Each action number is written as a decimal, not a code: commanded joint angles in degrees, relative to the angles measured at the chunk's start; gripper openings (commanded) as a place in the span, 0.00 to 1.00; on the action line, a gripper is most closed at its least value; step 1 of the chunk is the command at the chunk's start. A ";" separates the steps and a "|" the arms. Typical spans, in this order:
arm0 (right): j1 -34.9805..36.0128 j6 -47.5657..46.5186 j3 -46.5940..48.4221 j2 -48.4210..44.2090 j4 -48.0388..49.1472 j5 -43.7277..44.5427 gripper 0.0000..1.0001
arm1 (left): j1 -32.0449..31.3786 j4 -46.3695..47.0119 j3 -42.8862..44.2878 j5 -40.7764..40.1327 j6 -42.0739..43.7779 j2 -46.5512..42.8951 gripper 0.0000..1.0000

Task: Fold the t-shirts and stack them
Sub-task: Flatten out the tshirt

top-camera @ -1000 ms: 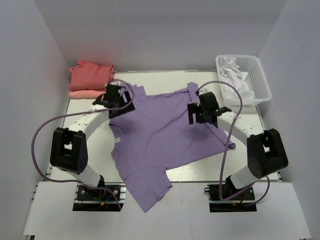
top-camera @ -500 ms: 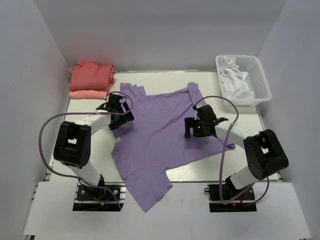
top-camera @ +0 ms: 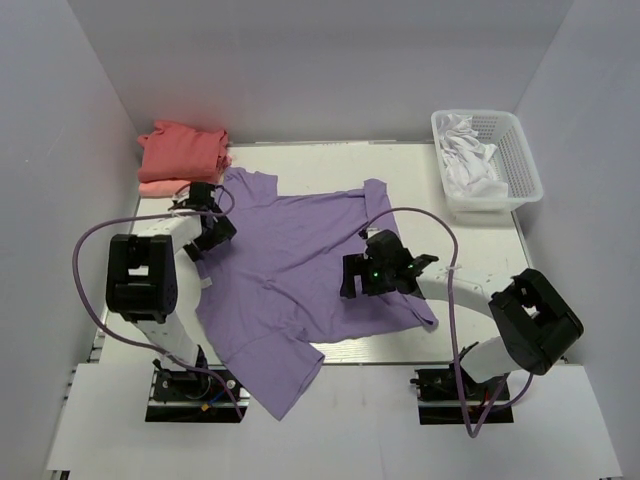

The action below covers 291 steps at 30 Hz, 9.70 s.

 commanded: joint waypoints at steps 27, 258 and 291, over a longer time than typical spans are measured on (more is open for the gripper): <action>-7.94 -16.10 46.02 28.99 -24.27 30.17 0.87 | -5.17 0.84 15.18 10.59 9.02 6.98 0.99; -24.21 -60.66 72.48 53.25 2.98 45.01 0.42 | -5.17 2.95 6.47 4.27 11.31 12.01 0.99; -22.98 -16.99 68.80 47.36 -17.86 -1.92 0.90 | -5.70 -2.41 23.69 7.70 11.83 12.26 0.99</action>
